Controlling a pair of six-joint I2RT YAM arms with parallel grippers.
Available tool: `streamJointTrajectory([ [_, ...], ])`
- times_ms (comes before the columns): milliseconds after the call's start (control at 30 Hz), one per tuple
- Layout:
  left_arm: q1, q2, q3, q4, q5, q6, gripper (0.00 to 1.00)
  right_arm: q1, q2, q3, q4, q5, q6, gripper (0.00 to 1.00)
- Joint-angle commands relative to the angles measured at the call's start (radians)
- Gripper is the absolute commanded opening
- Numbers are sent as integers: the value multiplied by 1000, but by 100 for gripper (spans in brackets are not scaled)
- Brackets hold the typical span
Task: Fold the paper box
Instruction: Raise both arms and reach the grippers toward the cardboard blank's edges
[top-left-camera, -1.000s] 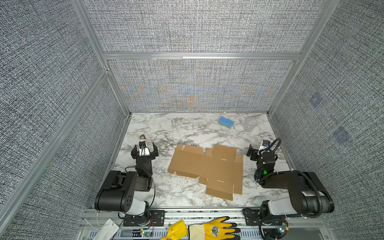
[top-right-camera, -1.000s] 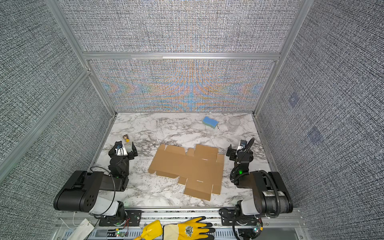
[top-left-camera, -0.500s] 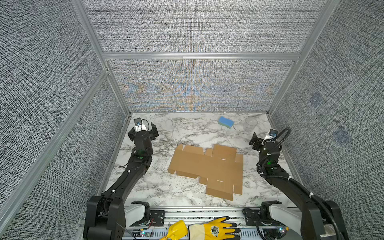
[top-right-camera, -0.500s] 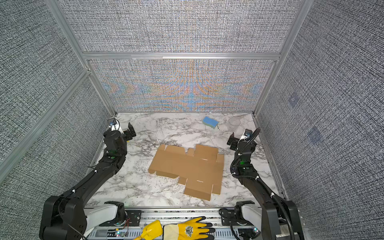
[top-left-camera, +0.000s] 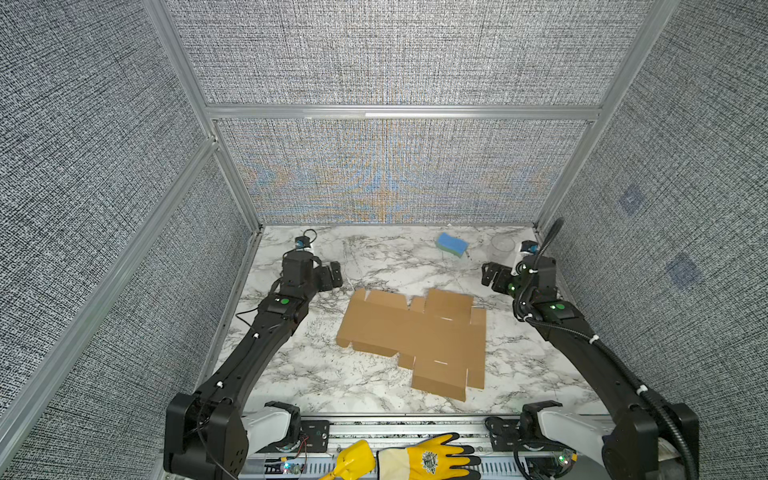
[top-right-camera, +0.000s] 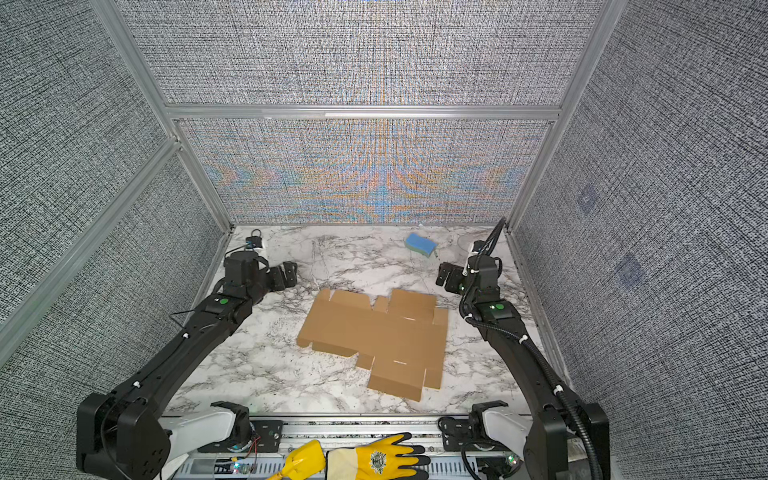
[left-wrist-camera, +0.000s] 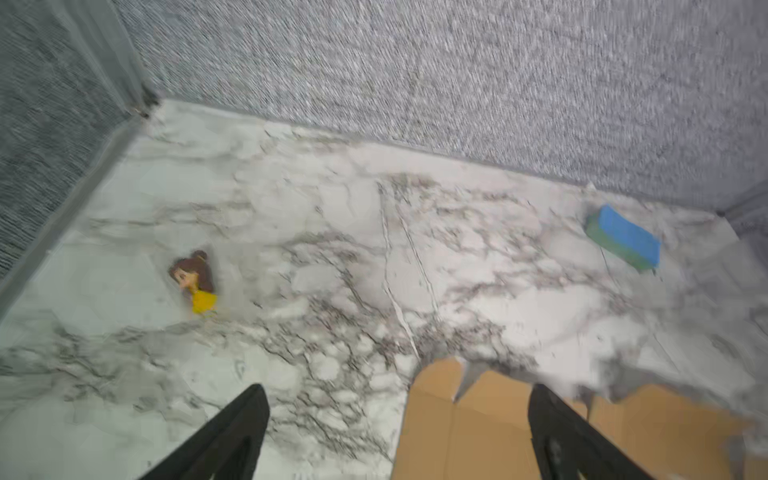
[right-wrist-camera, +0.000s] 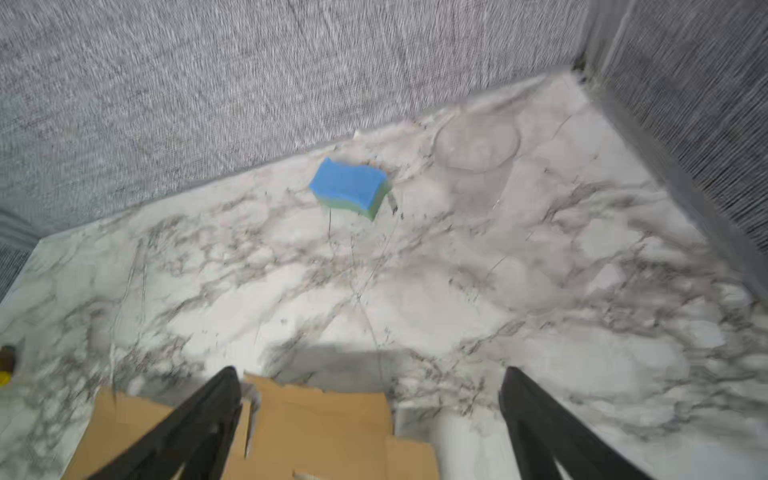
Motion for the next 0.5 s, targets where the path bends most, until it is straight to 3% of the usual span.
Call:
streamJointTrajectory([
  [0,-74,34,11,-99,31,12,98,11,33,-1,-180,-111,55,98],
  [267,-308,156,35,-126,-39,58,98,63,35,-74,-317,-75,146,92],
  [467,-395,275,96,-131,-44,84,98,61,12,-176,-301,-130,204,86],
])
